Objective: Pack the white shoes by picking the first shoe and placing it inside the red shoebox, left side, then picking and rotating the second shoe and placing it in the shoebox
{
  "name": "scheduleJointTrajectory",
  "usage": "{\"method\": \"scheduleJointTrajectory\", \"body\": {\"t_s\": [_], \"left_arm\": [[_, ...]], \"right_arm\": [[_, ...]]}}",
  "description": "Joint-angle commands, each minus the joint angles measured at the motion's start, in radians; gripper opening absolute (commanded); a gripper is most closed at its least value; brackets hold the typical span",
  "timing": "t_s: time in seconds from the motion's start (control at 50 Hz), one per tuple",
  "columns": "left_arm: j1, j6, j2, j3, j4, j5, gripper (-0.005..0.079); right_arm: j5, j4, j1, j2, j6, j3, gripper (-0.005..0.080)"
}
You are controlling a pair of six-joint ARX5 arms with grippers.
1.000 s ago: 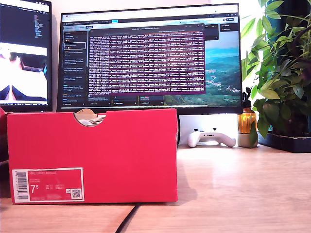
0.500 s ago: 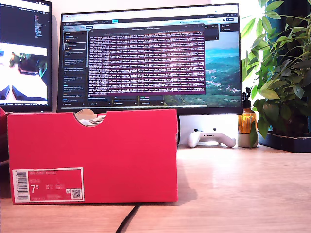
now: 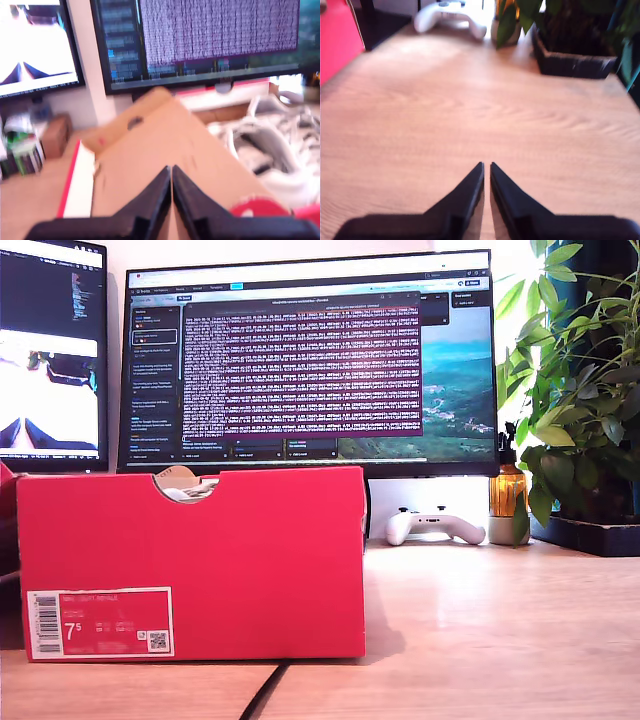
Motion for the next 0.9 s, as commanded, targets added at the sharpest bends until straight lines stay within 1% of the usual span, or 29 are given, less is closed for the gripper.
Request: {"method": "scheduleJointTrajectory", "body": {"t_s": [0.0, 0.32, 0.46, 0.52, 0.72, 0.82, 0.88], "left_arm": [[0.005, -0.002, -0.008, -0.031, 0.008, 0.000, -0.0019], [0.005, -0.002, -0.008, -0.031, 0.009, 0.000, -0.0019], [0.005, 0.005, -0.008, -0.031, 0.008, -0.004, -0.0019], [0.006, 0.005, -0.008, -0.031, -0.011, -0.006, -0.0019], [0.006, 0.001, -0.008, -0.031, -0.067, -0.008, -0.0019], [0.006, -0.032, -0.008, -0.031, -0.072, -0.014, -0.0019], [0.006, -0.055, -0.008, -0.031, -0.086, -0.020, -0.0019]], "right_arm": [[0.004, -0.032, -0.013, -0.060, 0.008, -0.023, -0.0002], [0.029, -0.274, -0.046, -0.392, 0.040, -0.023, -0.0002], [0.019, -0.278, -0.045, -0.378, 0.053, -0.021, -0.0002], [0.002, -0.280, -0.045, -0.385, 0.059, -0.021, -0.0002], [0.005, -0.280, -0.045, -0.385, 0.065, -0.021, -0.0002], [0.005, -0.280, -0.045, -0.385, 0.106, -0.021, -0.0002], [0.005, -0.279, -0.045, -0.385, 0.105, -0.021, -0.0002]]}}
